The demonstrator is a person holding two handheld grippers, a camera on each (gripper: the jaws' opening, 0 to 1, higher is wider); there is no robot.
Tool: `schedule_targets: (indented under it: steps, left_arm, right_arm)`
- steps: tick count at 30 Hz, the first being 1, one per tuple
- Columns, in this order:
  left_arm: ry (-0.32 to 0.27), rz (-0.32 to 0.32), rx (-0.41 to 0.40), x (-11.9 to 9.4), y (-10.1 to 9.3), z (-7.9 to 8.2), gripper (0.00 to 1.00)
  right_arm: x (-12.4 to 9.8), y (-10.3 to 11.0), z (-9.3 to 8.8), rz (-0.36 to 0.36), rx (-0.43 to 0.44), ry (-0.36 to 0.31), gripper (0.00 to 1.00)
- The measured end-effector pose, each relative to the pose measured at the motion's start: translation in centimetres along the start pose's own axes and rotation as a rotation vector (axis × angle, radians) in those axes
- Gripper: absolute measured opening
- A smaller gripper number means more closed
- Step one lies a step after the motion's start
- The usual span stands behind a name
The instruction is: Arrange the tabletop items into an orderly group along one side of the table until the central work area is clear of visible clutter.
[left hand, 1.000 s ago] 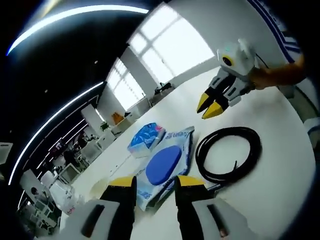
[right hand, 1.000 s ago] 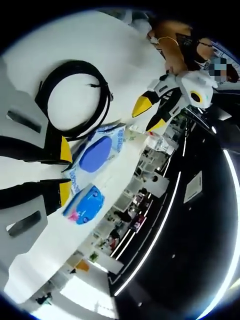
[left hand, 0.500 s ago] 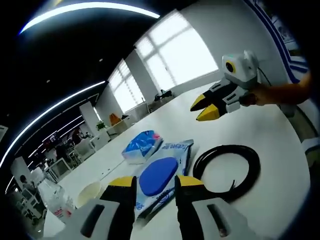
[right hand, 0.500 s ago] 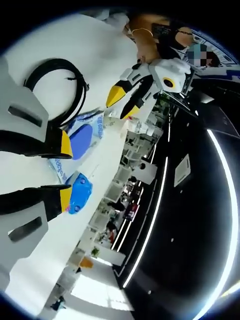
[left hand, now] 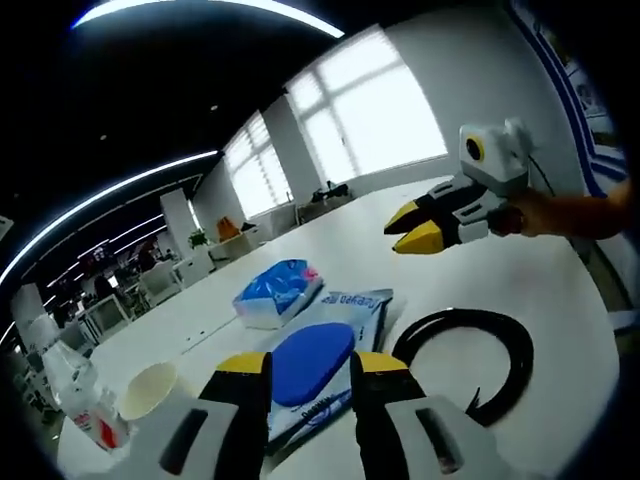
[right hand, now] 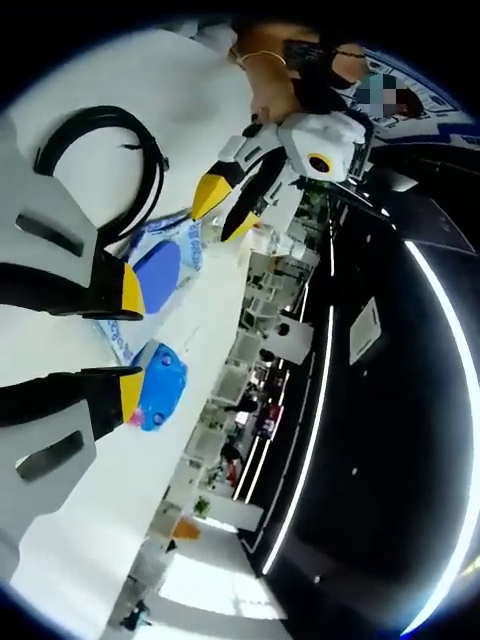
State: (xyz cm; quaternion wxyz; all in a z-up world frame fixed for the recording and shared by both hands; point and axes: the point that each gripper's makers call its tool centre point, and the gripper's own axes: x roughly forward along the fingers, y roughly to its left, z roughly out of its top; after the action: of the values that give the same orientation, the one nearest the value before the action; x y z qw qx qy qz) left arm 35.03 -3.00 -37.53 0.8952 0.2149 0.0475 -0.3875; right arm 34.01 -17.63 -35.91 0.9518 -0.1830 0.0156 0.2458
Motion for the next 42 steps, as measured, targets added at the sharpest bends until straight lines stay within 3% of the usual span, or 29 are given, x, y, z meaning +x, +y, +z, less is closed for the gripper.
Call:
schedule_targets:
  steps: [7, 11, 18, 24, 29, 32, 42]
  left_arm:
    - [-0.008, 0.013, -0.018, 0.7, 0.0, 0.6, 0.32]
    - [-0.011, 0.034, -0.027, 1.4, 0.4, 0.9, 0.30]
    - [-0.001, 0.004, -0.100, 3.2, -0.1, 0.7, 0.27]
    - [-0.002, 0.015, -0.115, 4.0, 0.2, 0.7, 0.27]
    - [-0.024, 0.052, -0.086, 4.4, 1.2, 1.2, 0.26]
    - [-0.034, 0.055, -0.120, 4.8, 1.7, 1.4, 0.25]
    - [0.011, 0.046, -0.069, 6.9, 1.9, 1.1, 0.25]
  right_arm:
    - [0.3, -0.7, -0.8, -0.007, 0.052, 0.028, 0.20]
    - [0.4, -1.0, -1.2, -0.015, 0.048, 0.035, 0.17]
    - [0.8, -1.9, -1.2, -0.034, 0.064, 0.036, 0.19]
    - [1.3, -2.6, -1.3, -0.044, 0.063, 0.039, 0.21]
    - [1.7, -3.2, -1.6, -0.058, 0.067, 0.044, 0.21]
    - [2.2, -3.3, -1.8, -0.053, 0.073, 0.047, 0.21]
    - [2.8, -4.6, -2.0, -0.070, 0.073, 0.041, 0.21]
